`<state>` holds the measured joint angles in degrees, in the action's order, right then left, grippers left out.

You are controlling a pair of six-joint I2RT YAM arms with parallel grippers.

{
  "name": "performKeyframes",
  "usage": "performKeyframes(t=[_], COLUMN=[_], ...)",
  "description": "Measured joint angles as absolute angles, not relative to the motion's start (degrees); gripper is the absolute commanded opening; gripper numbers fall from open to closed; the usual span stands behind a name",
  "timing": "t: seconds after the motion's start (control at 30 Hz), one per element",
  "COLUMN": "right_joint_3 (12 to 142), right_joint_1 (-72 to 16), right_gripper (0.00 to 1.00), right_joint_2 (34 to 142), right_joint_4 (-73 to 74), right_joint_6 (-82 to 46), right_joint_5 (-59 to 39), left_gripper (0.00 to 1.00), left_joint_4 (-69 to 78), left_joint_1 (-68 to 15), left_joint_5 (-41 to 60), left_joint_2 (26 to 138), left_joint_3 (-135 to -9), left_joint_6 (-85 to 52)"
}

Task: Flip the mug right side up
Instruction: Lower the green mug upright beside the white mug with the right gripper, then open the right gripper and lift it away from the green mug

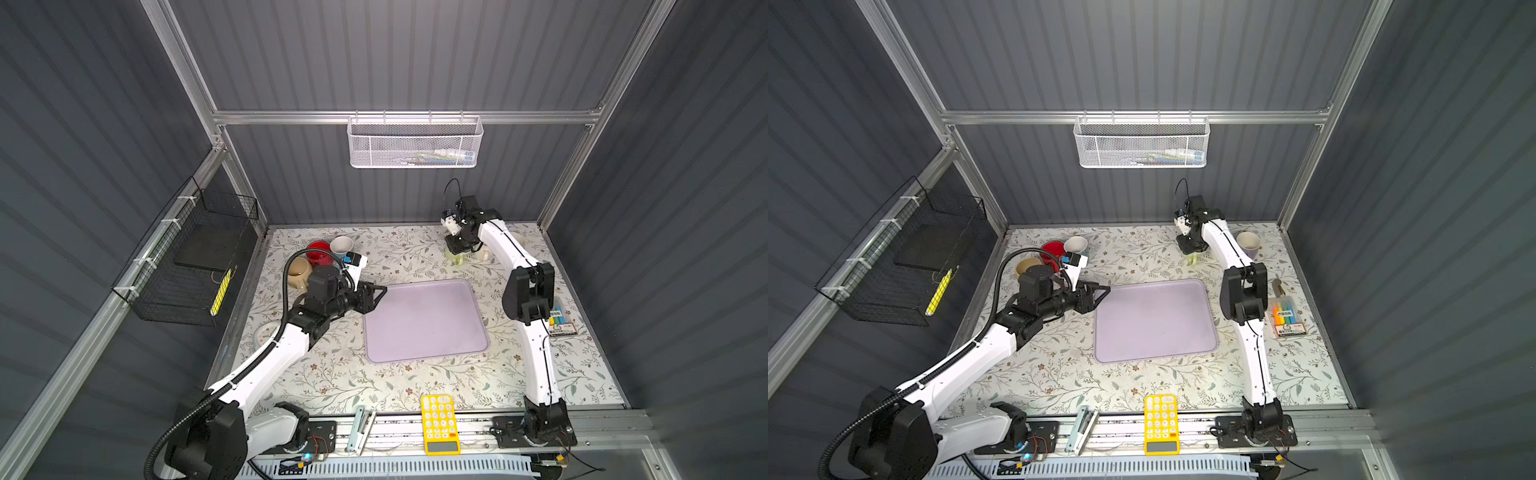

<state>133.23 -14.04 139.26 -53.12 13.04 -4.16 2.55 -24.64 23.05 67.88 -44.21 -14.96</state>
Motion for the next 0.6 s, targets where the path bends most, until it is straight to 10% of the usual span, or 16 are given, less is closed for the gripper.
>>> performKeyframes(t=[0.6], right_joint_3=[135.1], right_joint_1=[-14.8], right_gripper=[0.25], right_joint_2=[139.5], right_joint_4=[-52.2], right_joint_6=[12.6], right_joint_5=[-4.8], left_gripper=[0.56], left_joint_4=[2.6], left_joint_1=[-24.2], left_joint_5=[23.0], left_joint_2=[67.3], left_joint_3=[-43.4], left_joint_6=[-15.0])
